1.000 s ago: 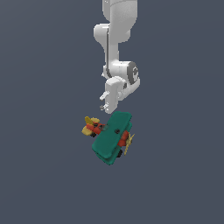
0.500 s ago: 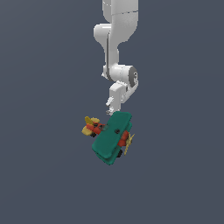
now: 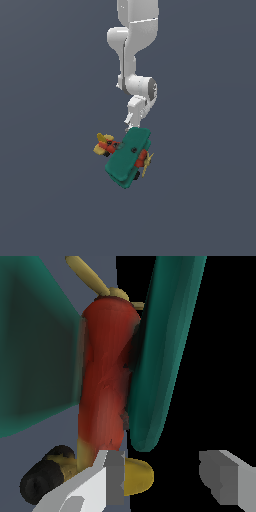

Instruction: Pick up the object and move it to a goal position.

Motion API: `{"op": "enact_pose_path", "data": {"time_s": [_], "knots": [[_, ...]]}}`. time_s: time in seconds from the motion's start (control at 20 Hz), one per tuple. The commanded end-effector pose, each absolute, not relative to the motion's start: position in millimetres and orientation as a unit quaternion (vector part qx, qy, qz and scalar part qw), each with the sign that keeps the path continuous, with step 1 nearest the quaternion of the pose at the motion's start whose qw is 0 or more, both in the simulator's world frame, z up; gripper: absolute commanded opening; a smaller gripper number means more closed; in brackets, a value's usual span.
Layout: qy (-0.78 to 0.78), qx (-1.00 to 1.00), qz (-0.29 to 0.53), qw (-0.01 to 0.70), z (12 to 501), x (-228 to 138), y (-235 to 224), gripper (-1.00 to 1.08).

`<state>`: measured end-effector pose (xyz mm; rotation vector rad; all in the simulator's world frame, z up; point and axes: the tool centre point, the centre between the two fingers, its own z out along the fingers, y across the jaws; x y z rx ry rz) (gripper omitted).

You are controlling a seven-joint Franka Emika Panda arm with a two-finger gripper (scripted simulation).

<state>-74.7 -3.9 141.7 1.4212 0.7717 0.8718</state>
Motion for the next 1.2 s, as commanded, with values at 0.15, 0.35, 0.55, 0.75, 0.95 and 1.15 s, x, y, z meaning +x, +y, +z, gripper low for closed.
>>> {"op": "enact_pose_path", "data": {"time_s": [0.15,0.35,0.55,0.75,0.95,1.15], "knots": [[0.337,0.616,0.382,0.601,137.8,-75.9,-0.9,0.28],[0.337,0.616,0.382,0.601,137.8,-75.8,-0.8,0.28],[0.34,0.614,0.391,0.595,138.7,-75.1,6.8,0.28],[0.344,0.611,0.403,0.588,137.9,-75.0,13.9,0.28],[0.351,0.607,0.415,0.58,135.2,-75.6,19.6,0.28],[0.356,0.604,0.425,0.573,133.2,-76.2,24.6,0.28]]}}
